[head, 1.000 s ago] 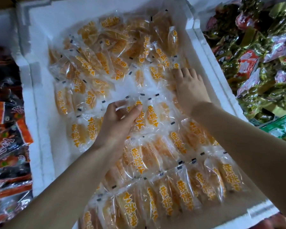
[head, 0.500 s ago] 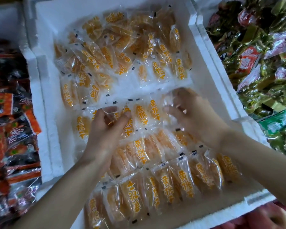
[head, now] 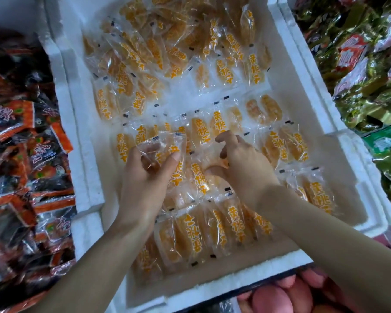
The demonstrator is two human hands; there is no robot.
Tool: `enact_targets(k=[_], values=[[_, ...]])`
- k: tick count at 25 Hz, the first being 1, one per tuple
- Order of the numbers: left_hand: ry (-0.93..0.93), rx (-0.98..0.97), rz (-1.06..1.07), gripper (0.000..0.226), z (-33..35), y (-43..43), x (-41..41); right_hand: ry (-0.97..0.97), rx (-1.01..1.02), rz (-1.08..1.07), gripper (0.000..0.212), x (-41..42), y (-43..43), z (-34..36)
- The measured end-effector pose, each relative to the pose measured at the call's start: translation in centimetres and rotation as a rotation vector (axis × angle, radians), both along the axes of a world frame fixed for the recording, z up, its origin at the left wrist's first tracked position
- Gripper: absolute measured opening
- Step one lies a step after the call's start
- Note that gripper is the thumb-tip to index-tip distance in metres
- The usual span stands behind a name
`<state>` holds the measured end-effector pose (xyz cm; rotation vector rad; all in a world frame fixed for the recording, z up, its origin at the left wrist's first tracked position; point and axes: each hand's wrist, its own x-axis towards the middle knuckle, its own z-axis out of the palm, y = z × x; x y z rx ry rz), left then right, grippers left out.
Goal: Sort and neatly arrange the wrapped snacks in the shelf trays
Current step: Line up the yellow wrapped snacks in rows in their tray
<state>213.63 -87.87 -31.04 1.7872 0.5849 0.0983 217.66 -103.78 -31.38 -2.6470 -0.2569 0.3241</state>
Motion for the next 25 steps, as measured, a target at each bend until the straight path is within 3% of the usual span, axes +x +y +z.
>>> enact_targets(k=[4,7,12,15,19,22,25], values=[[-0.014,-0.086,-0.016,0.022,0.2,-0.5,-0.7,-0.080,0.313,-0.033,0.041,-1.4,-0.2,1.1],[-0.019,-0.139,-0.079,0.015,0.6,-2.0,-1.6,0.135,0.598,-0.090,0.032,-3.5,0.4,1.8],[0.005,-0.194,-0.248,0.010,1.1,-4.3,-3.1,0.343,0.786,-0.243,0.029,-5.0,-1.4,2.4],[0.018,-0.215,-0.302,0.004,1.7,-5.1,-3.0,0.344,0.789,-0.234,0.033,-5.2,-2.3,2.6],[0.061,-0.229,-0.272,0.022,1.8,-5.7,-2.7,0.199,0.702,-0.334,0.024,-3.0,-4.1,2.8],[0.079,-0.226,-0.226,0.012,1.3,-5.2,-2.3,0.006,0.418,-0.361,0.027,-0.2,-6.1,2.6],[0.057,-0.182,-0.171,0.009,0.7,-4.6,-2.2,-0.059,0.107,-0.211,0.024,1.4,-6.4,0.5]])
